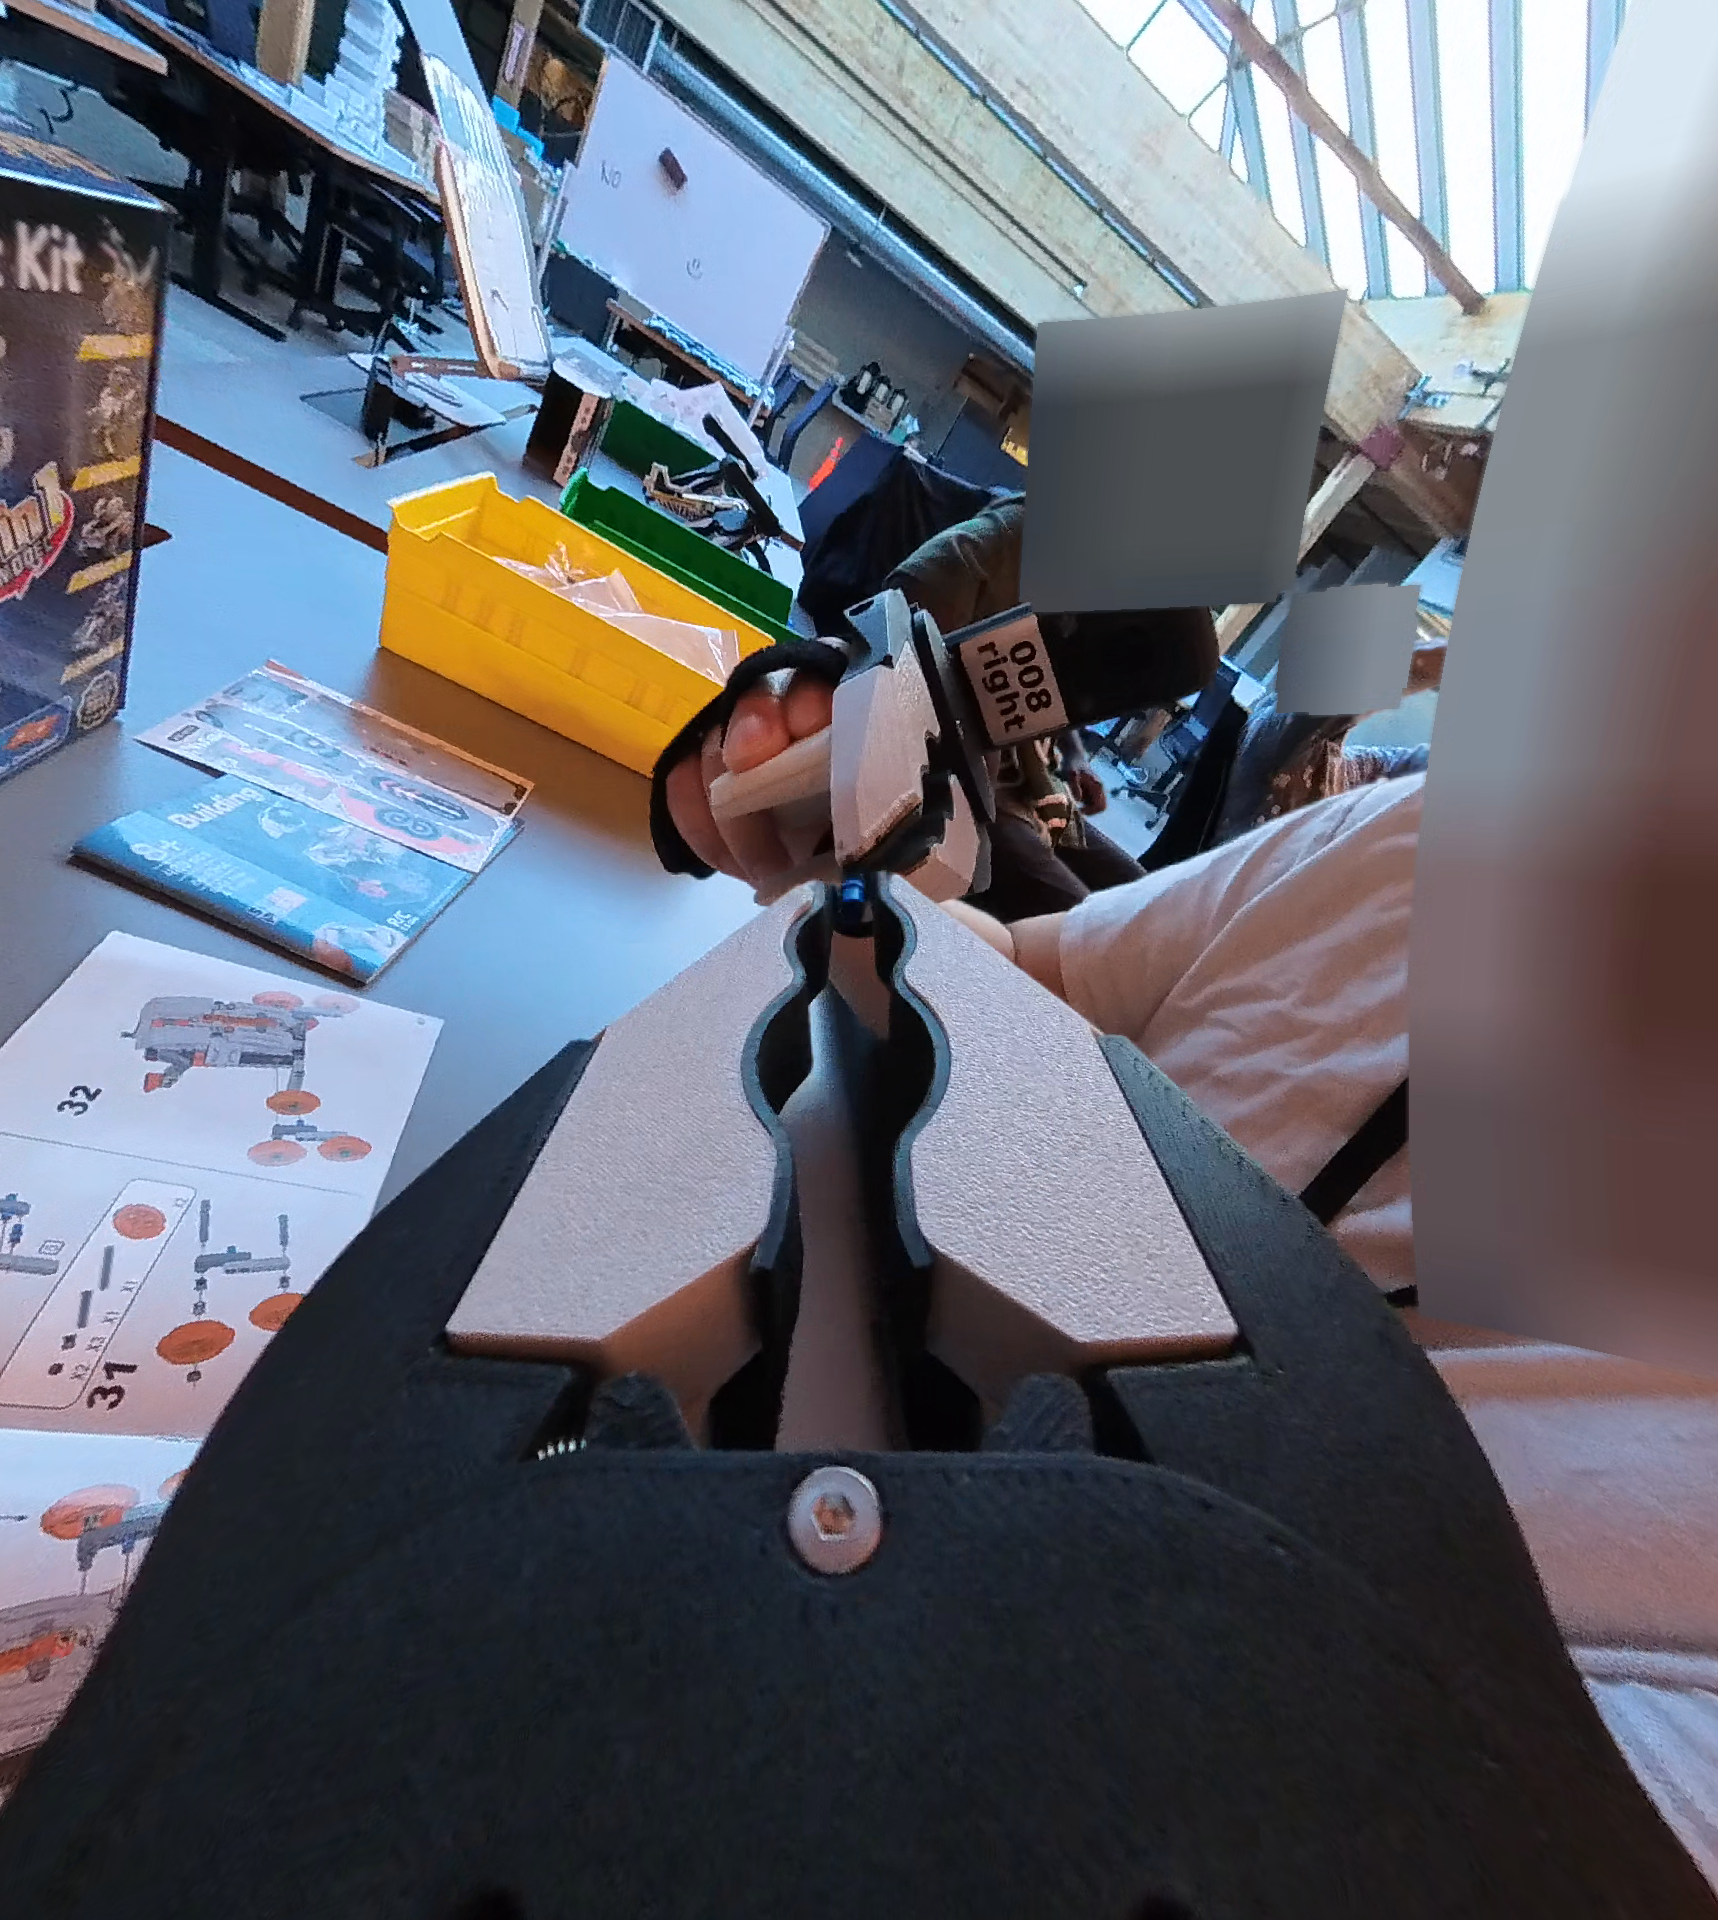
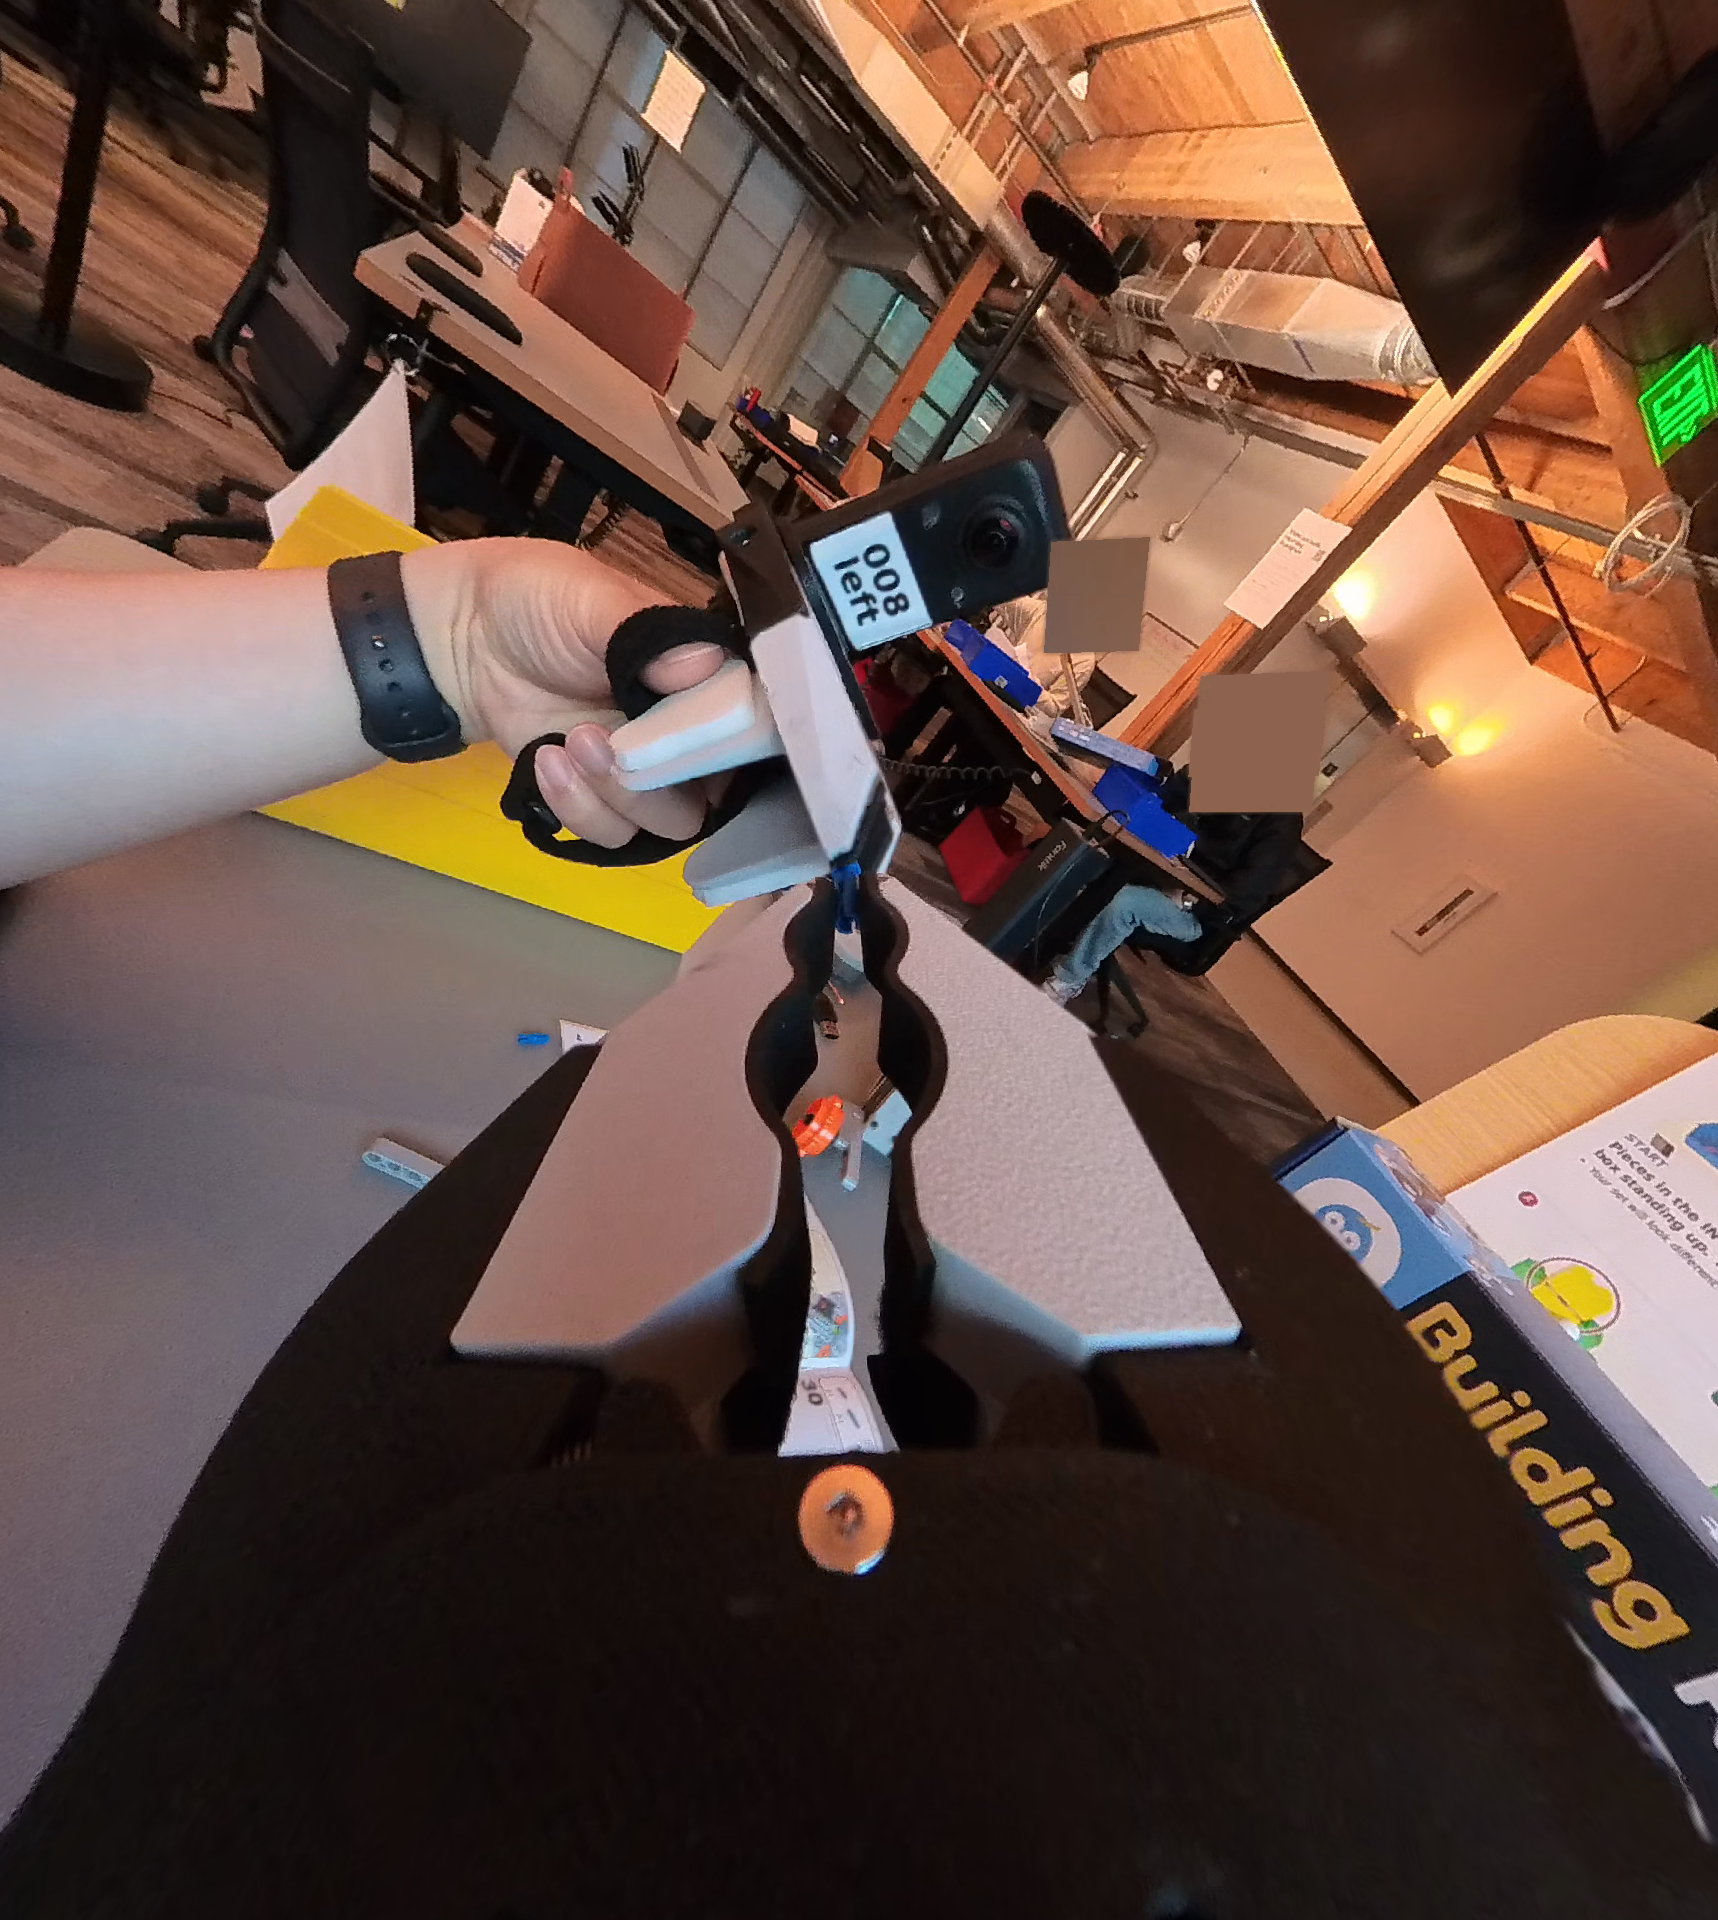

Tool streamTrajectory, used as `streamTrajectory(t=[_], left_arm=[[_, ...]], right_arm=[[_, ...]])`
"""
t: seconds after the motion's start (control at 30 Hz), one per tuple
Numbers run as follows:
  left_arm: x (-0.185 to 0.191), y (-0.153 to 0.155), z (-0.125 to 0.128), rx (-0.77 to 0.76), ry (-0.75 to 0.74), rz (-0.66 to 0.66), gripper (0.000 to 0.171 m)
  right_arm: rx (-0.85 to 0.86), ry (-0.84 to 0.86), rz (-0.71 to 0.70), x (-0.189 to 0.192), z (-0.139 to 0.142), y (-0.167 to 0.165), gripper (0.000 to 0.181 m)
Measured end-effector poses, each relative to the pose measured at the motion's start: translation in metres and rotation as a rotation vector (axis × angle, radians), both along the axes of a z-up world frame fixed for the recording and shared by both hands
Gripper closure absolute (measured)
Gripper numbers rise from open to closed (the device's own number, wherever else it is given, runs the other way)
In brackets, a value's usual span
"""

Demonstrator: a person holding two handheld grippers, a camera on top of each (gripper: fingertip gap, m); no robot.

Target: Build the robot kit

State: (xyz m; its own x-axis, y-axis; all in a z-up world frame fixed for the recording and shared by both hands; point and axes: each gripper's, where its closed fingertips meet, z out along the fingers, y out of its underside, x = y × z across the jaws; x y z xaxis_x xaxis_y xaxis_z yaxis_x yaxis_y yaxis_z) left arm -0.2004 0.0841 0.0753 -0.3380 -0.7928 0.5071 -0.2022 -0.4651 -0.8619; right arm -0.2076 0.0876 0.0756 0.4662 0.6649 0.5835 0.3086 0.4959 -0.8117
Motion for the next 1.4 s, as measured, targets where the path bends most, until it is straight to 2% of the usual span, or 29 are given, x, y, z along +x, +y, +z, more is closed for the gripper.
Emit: streamTrajectory(t=[0.37,0.5,0.6,0.7,0.77,0.93,1.0,1.07,1.23,1.27,1.33,1.4], left_arm=[[0.004,0.001,-0.006,0.014,0.025,-0.002,0.169],[0.003,0.0,-0.005,0.034,0.022,-0.004,0.169],[0.002,0.004,-0.005,0.249,-0.002,0.079,0.158],[-0.003,0.003,0.008,0.481,-0.102,0.192,0.156],[-0.006,-0.004,0.016,0.545,-0.15,0.201,0.159],[-0.002,-0.006,0.01,0.608,-0.133,0.203,0.147],[0.001,-0.011,0.01,0.616,-0.144,0.18,0.15],[0.004,-0.016,0.008,0.632,-0.14,0.15,0.167],[0.005,-0.017,0.005,0.678,-0.133,0.156,0.169],[0.005,-0.017,0.005,0.681,-0.131,0.155,0.169],[0.002,-0.017,0.007,0.679,-0.142,0.154,0.169],[-0.002,-0.018,0.013,0.663,-0.173,0.154,0.169]], right_arm=[[-0.014,0.002,0.0,0.001,-0.004,0.003,0.177],[-0.099,0.054,0.046,0.0,-0.003,0.002,0.177],[-0.277,0.154,0.156,0.0,-0.002,0.0,0.177],[-0.432,0.271,0.266,0.006,0.007,-0.004,0.177],[-0.481,0.315,0.313,0.011,0.012,-0.007,0.177],[-0.535,0.291,0.346,0.009,0.01,-0.012,0.178],[-0.539,0.277,0.351,0.006,0.008,-0.014,0.178],[-0.542,0.273,0.36,0.004,0.008,-0.016,0.178],[-0.581,0.278,0.374,0.004,0.006,-0.015,0.178],[-0.561,0.278,0.372,0.004,0.007,-0.016,0.177],[-0.427,0.281,0.328,0.006,0.012,-0.014,0.16],[-0.284,0.233,0.251,0.01,0.013,-0.012,0.156]])
